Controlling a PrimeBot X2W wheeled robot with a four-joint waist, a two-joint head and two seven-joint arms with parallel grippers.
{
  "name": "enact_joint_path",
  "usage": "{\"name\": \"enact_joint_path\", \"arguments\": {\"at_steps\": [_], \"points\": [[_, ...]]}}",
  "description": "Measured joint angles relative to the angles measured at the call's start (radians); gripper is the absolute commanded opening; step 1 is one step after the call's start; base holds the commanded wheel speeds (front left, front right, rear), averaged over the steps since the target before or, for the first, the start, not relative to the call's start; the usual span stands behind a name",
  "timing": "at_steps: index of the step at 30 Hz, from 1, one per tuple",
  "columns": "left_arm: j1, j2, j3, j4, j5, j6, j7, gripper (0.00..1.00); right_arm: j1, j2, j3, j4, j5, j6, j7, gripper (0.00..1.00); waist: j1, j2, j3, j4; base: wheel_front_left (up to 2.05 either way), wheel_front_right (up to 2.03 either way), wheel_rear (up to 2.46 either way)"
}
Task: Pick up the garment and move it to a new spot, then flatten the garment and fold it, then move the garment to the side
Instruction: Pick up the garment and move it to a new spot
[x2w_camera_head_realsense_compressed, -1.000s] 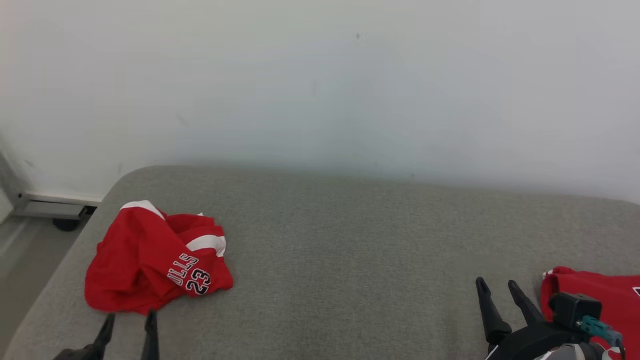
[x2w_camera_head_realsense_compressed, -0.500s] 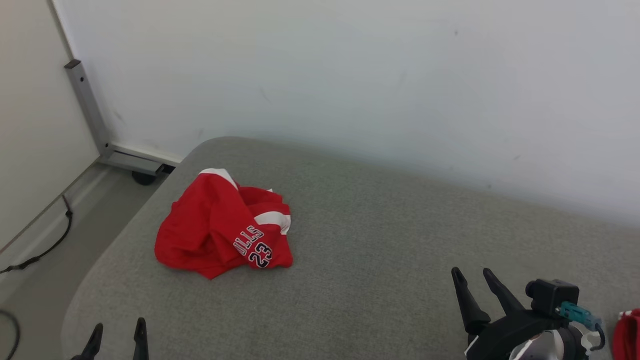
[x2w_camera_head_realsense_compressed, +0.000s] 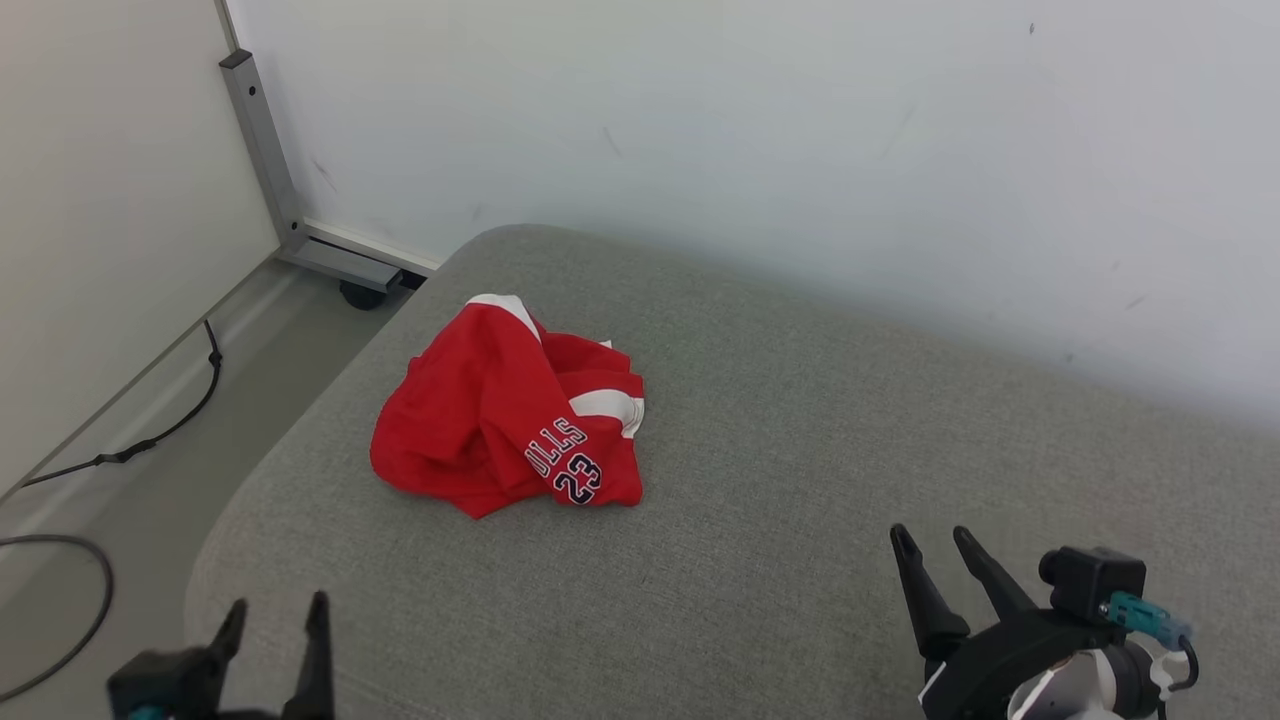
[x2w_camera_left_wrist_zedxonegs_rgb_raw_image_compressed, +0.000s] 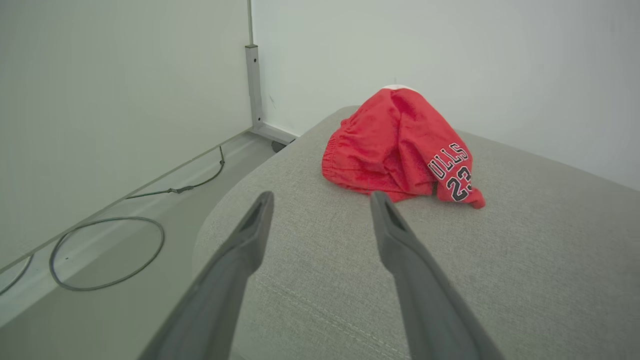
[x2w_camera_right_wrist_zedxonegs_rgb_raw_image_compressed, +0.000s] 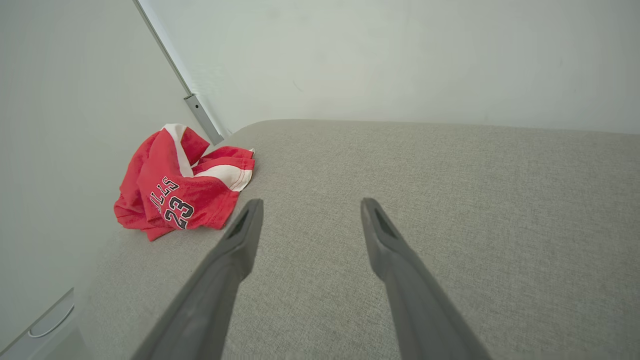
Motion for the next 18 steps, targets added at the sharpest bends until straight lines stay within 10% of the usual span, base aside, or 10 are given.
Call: {"name": "enact_joint_path", "arguments": {"at_steps": [18], "points": [[-0.485,-0.084,-0.054,0.408,-0.184,-0.161,0.274,1.0,0.046,-0.028,0.061,-0.225,-0.055,-0.012,0.072,1.0,0.0001,0.0,0.103,-0.083,0.0,0.0,0.0]]}}
